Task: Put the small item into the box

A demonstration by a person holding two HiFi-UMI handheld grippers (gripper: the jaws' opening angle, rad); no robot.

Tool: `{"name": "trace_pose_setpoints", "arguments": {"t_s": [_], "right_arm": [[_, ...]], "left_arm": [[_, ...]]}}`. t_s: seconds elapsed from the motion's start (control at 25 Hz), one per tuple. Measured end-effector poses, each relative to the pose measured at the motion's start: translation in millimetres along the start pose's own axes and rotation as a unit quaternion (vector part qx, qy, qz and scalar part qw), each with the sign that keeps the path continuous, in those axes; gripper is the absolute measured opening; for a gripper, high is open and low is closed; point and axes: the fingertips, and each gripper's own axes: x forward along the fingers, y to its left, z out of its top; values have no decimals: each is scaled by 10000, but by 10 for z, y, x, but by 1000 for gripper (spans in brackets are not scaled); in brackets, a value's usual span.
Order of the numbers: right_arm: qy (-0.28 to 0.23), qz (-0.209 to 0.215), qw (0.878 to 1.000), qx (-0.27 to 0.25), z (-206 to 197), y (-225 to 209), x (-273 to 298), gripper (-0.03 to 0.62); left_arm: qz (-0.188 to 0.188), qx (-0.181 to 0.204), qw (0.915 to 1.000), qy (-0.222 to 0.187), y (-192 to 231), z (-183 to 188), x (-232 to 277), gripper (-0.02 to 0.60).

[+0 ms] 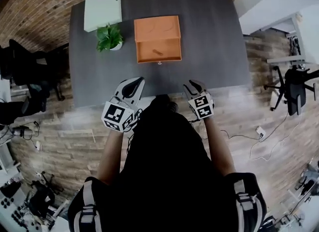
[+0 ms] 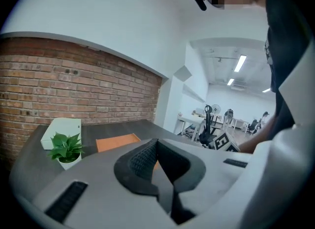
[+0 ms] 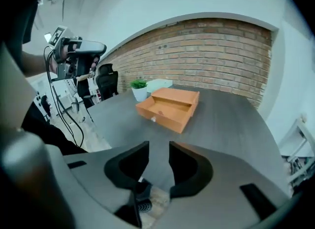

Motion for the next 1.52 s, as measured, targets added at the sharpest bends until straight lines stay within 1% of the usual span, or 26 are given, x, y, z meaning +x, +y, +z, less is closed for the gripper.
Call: {"name": "trace_pose_setpoints", "arguments": {"t_s": [0.16,0.2,0.28,0.4,0.52,0.68,0.8,0.92,1.04,1.12,1.24,1.36,1.44,1.52], "right_arm": [[78,-313,9972,671,-648,-80,-360,135],[112,-353,9963,776,-777,-84,-404,131],[202,-373,9951,896,-965,-42,-456,102],[204,-418,9939,1002,-1091,119,-525,92],[131,-600,9914,1155,-1153,243,-609,92],[117,-854,9857,1449,-1250,507,-682,92],[365,-1124,9807,1558,-1390,733,-706,92],[590,-1414,9722,1769,-1417,1006,-656,92],[667,-1660,9635,1990,-1311,1430,-630,92],[745,-1697,9637,1922,-1191,1744,-552,91],[872,-1603,9684,1702,-1108,2219,-435,91],[937,-1478,9718,1584,-1124,2449,-423,91],[930,-1442,9732,1531,-1143,2464,-416,91],[864,-1477,9741,1479,-1145,2408,-489,91]], "left_arm": [[-153,170,9995,213,-371,-72,-94,23],[-176,203,9993,264,-448,-102,-127,23],[-225,260,9988,345,-569,-143,-217,23],[-308,404,9977,451,-648,-172,-383,23],[-428,506,9965,510,-656,-219,-472,23],[-734,680,9940,440,-619,-213,-595,23],[-965,750,9917,393,-487,-259,-786,23],[-1086,738,9904,422,-160,-390,-1108,23],[-1152,479,9913,413,312,-567,-1500,23],[-1154,383,9915,464,670,-714,-1678,23],[-1098,501,9916,464,1021,-763,-1848,23],[-1023,469,9934,199,1057,-639,-1925,23],[-958,451,9943,94,992,-600,-1931,23],[-906,330,9953,60,852,-615,-1956,23]]}}
